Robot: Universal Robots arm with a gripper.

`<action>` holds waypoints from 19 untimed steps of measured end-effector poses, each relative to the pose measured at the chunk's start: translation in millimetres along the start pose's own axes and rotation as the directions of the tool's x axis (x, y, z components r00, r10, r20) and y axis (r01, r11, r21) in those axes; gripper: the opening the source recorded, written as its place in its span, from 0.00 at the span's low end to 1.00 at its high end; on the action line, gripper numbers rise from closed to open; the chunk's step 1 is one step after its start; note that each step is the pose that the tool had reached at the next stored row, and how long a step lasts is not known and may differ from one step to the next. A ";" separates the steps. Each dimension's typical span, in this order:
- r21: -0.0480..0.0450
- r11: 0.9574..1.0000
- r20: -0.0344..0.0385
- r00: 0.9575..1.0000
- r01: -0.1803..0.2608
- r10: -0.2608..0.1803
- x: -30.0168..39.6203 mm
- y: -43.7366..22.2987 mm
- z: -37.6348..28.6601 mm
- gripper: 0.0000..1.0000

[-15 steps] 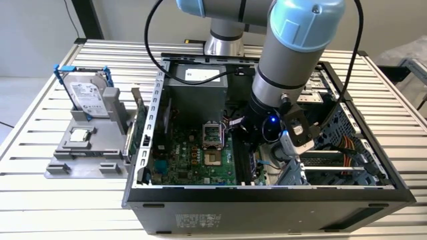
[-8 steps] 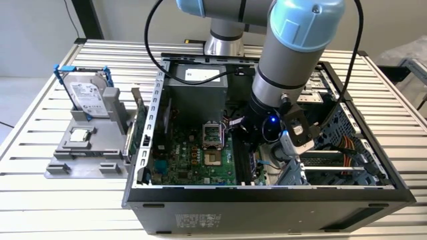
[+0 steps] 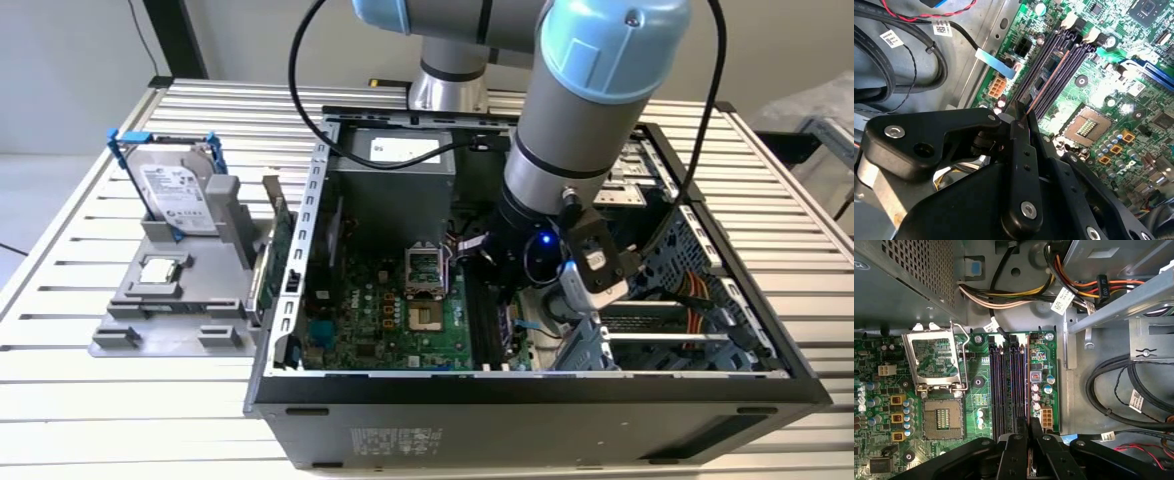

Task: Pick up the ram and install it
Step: 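Insert the ram into the slot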

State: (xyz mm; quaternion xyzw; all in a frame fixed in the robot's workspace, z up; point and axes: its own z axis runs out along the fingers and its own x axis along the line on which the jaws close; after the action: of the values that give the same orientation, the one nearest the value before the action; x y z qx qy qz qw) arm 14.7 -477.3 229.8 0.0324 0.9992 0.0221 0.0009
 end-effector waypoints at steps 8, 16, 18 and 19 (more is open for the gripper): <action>0.008 1.000 0.001 1.000 0.000 0.000 0.0 0.3 -5.2 0.00; 0.070 0.998 0.009 1.000 0.000 -0.001 -0.3 -1.3 -4.4 0.00; 0.070 0.998 0.010 1.000 0.000 -0.001 2.7 -0.1 -2.4 0.00; 0.070 0.998 0.010 1.000 0.000 -0.001 4.5 0.6 -1.6 0.00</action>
State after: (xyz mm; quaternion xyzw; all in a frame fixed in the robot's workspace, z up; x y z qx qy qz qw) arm 10.2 -476.5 231.5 0.0323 0.9994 -0.0131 0.0050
